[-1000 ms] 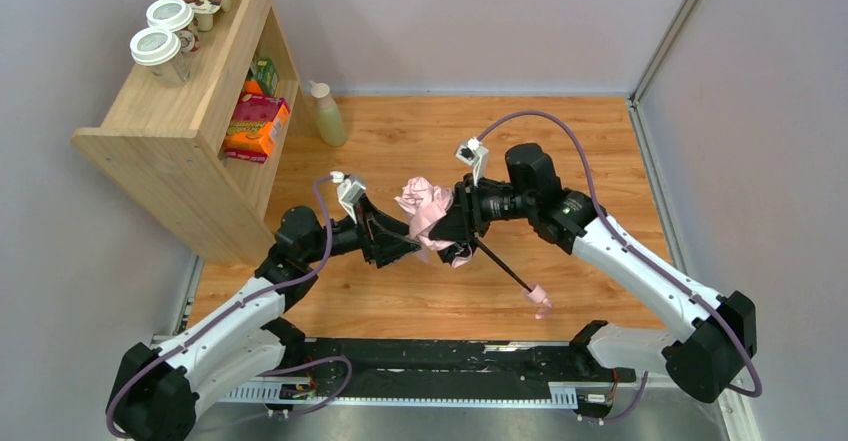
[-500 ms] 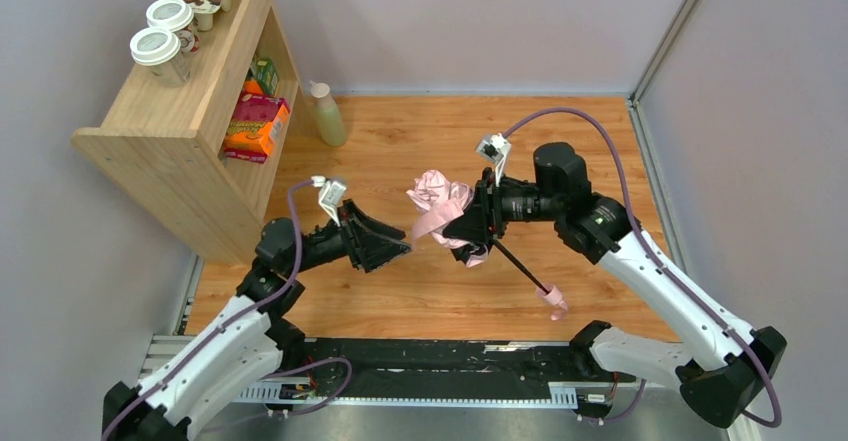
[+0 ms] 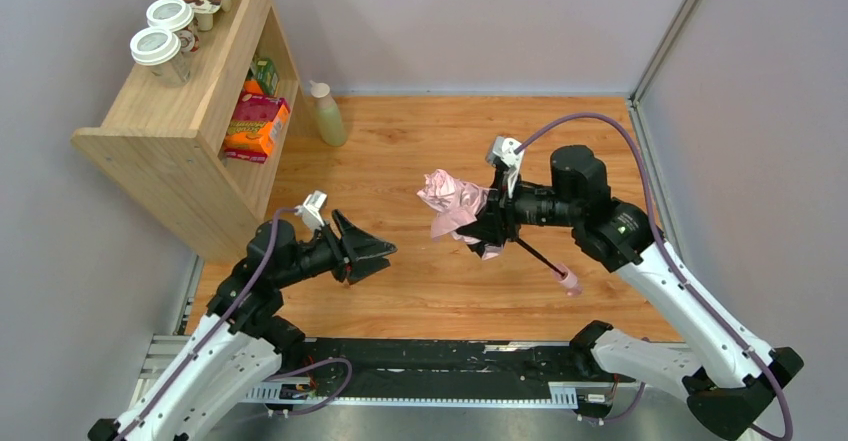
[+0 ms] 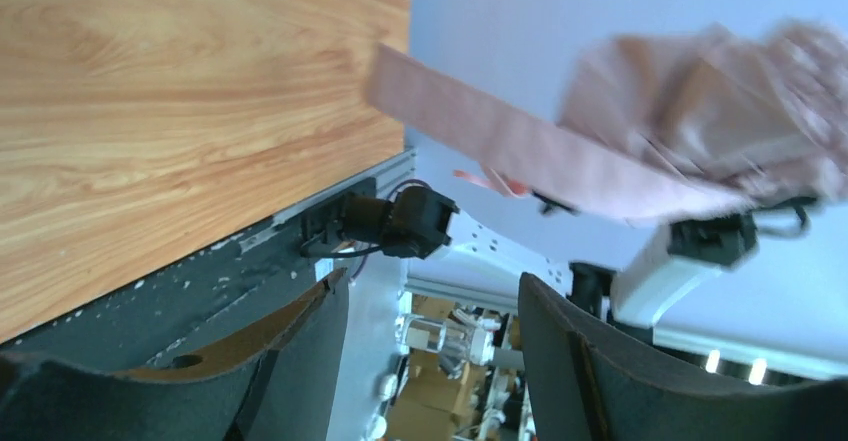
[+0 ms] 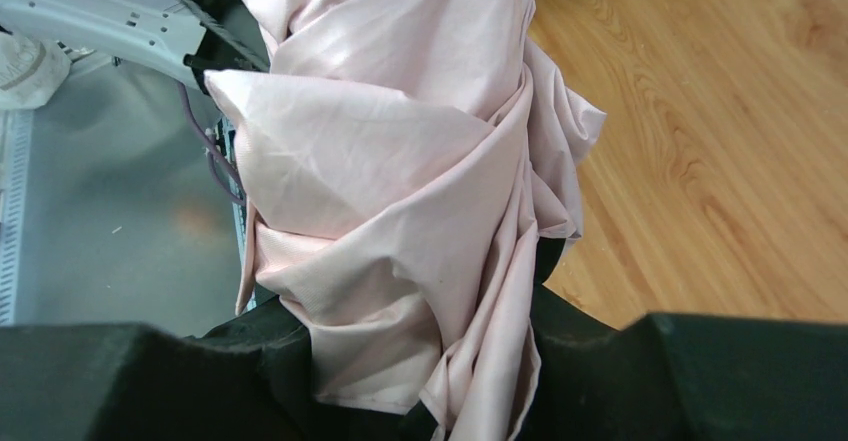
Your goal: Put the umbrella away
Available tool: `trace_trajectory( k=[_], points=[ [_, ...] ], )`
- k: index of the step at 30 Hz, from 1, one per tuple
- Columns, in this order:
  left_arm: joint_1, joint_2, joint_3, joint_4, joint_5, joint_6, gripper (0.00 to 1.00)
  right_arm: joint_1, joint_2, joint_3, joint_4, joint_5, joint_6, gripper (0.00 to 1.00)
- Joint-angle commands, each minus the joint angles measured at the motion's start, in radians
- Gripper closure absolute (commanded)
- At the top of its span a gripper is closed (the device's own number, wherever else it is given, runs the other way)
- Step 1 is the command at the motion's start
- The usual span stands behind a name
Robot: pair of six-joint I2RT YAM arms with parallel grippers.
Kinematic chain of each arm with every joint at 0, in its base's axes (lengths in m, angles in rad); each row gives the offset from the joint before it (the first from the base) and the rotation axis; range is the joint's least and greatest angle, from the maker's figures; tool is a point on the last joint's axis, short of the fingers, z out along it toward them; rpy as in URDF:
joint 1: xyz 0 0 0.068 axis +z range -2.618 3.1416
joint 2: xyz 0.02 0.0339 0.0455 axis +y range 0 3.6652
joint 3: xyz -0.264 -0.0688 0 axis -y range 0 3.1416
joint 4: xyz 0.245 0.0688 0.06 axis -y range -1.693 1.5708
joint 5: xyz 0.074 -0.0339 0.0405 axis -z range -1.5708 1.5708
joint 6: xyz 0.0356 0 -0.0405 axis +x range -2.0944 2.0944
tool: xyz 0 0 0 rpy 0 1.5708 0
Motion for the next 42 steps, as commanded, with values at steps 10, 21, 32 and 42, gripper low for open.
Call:
trace_trajectory(
  k=[10, 21, 32, 42],
  points=[
    [-0.008, 0.281, 0.042, -0.044, 0.102, -0.567, 0.29, 0.055, -0.002, 0.148, -0.092, -0.009, -0.218, 1.00],
    [-0.006, 0.410, 0.000, 0.101, 0.222, -0.667, 0.28, 0.132, 0.082, 0.166, -0.146, -0.008, -0.326, 1.00],
    [-0.008, 0.531, -0.032, 0.106, 0.315, -0.642, 0.27, 0.250, 0.214, 0.255, -0.193, 0.155, -0.405, 1.00],
    [-0.008, 0.551, -0.035, 0.066, 0.335, -0.581, 0.56, 0.273, 0.260, 0.251, -0.112, 0.210, -0.416, 1.00]
  ],
)
